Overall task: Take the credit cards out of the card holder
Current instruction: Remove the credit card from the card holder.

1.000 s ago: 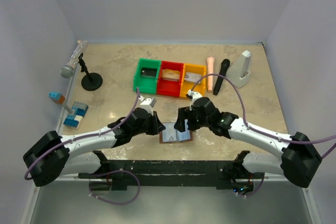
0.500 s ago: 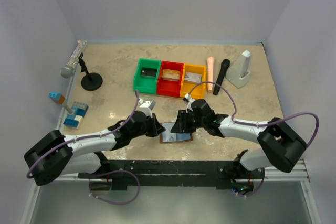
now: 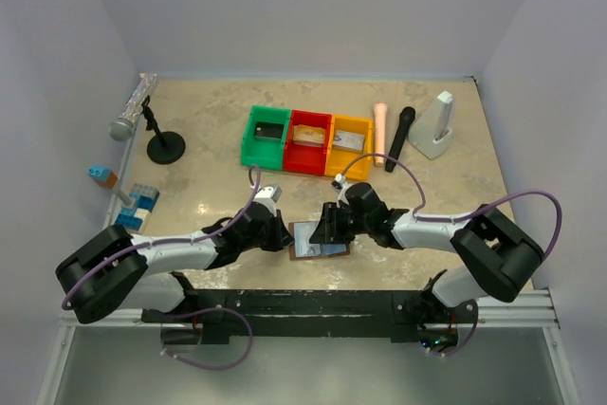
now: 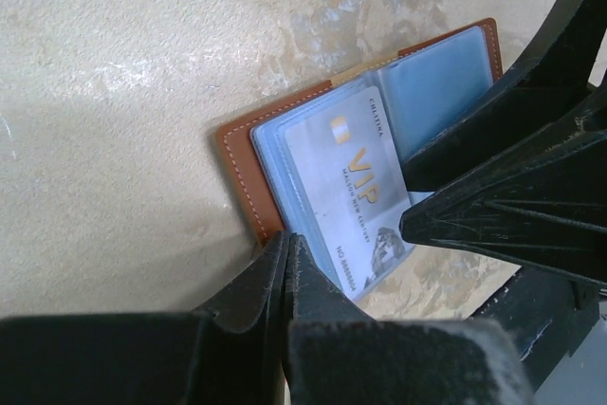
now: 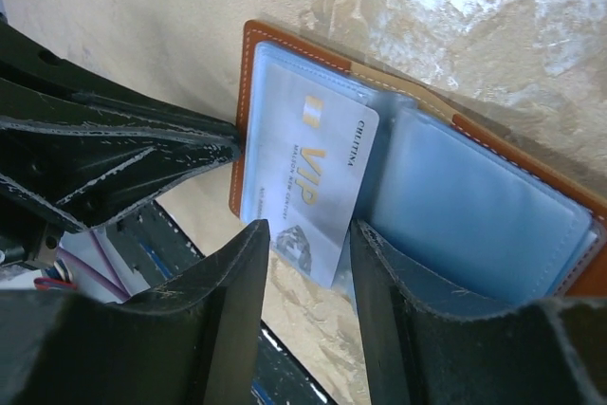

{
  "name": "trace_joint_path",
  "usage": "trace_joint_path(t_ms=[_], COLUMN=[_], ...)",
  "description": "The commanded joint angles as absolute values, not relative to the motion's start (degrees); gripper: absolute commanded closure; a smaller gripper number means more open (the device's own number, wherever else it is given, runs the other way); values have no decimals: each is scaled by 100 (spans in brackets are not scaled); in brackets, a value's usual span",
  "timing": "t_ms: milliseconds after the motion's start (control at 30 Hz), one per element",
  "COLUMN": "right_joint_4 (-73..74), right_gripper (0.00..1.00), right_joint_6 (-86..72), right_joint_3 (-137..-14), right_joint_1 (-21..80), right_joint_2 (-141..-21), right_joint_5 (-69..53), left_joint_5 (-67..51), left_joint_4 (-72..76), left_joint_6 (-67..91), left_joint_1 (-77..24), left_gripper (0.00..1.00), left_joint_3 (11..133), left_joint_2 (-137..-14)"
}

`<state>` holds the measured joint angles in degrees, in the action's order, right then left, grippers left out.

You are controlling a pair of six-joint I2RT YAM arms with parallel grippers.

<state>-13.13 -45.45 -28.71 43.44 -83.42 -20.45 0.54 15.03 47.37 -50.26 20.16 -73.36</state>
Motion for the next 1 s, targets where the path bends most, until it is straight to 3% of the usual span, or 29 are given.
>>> trace_joint_path(t_ms=[0, 233, 467, 700, 967], right_joint_4=[-1591, -1406, -1564, -1801, -1863], right_gripper=[56, 53, 59, 59, 60], right_joint_6=[-4605, -4509, -4561, -4658, -4685], right_joint_3=[-2769, -2777, -2751, -2707, -2663], right_joint_1=[4298, 4289, 4289, 4254, 4219], right_joint_2=[-8297, -8165, -8323, -8455, -8429], right_joint_5=[-2074, -2021, -2074, -2162, -2232], left_joint_5=[255, 360, 115, -360, -220], left_joint_4=[1529, 1468, 1932, 2417, 1996], left_joint_6=[4773, 4790, 4755, 4781, 4887], left_joint_1=[-5001, -5001, -4992, -5001, -5001], left_gripper=[100, 100, 100, 100, 100], left_joint_3=[2250, 2250, 2162, 2153, 2303], left_joint_2=[-7400, -7339, -7058, -7461, -7813])
